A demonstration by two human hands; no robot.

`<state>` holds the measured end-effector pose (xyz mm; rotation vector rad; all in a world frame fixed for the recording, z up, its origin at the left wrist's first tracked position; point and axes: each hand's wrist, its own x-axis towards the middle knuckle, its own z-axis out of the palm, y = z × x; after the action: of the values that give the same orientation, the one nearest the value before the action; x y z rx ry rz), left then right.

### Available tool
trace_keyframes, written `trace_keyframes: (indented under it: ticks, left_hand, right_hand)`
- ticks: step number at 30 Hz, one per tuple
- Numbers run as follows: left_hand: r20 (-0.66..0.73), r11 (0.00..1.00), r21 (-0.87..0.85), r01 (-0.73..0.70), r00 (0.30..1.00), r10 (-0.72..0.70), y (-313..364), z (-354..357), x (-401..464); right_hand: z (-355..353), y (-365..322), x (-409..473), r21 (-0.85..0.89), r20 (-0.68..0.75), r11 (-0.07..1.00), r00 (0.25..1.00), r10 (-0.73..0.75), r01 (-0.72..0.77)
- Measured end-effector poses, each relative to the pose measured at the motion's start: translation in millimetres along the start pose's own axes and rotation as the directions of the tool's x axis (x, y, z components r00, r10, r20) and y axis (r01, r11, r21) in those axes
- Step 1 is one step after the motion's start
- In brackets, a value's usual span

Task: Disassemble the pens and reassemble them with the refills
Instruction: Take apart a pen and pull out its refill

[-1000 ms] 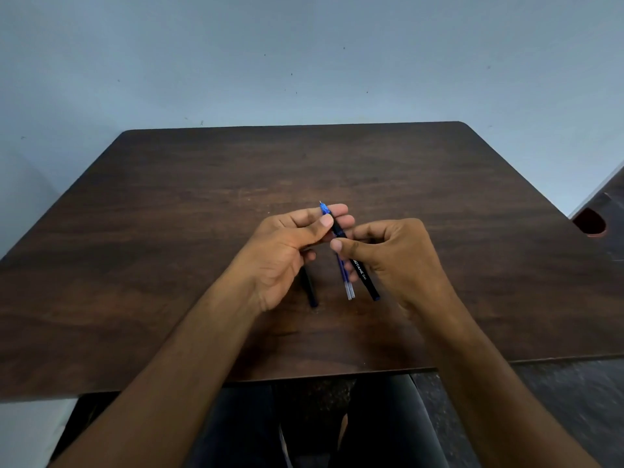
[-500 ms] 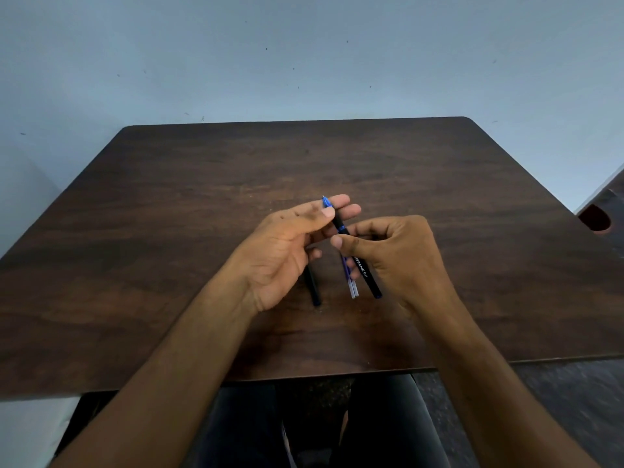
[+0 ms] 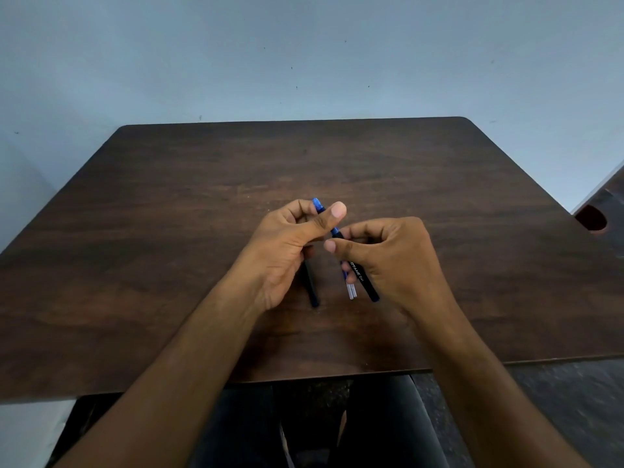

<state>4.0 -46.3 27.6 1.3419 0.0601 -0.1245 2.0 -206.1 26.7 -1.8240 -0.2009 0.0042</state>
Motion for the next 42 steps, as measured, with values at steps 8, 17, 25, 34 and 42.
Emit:
trace_keyframes:
  ticks: [8,17,25,34,42]
  left_hand:
    - [-0.077,0.991,0.128,-0.031,0.996,0.041,-5.7,-6.8,-2.5]
    - [-0.304,0.997,0.041,-0.058,0.950,0.068,2.6,-7.5,8.6]
    - [-0.322,0.996,0.045,-0.076,0.943,0.086,4.2,-12.1,15.8]
    - [-0.079,0.817,0.576,0.012,0.996,0.041,-0.2,7.0,24.8]
    - [-0.188,0.298,0.930,0.214,0.976,-0.113,3.6,54.5,50.2]
  right_hand:
    - [-2.9,2.4,4.1,0.014,-0.026,0.999,0.999,0.031,-0.031]
    - [1.8,-0.1,3.2,0.035,-0.037,0.999,0.999,0.025,-0.024]
    - [-9.0,3.3,3.7,0.022,-0.061,0.997,0.995,0.076,-0.075]
    - [-41.9,-0.6,4.5,0.056,-0.172,0.995,0.981,0.090,-0.082]
    - [-56.3,4.1,15.6,0.064,-0.243,0.995,0.966,0.090,-0.076]
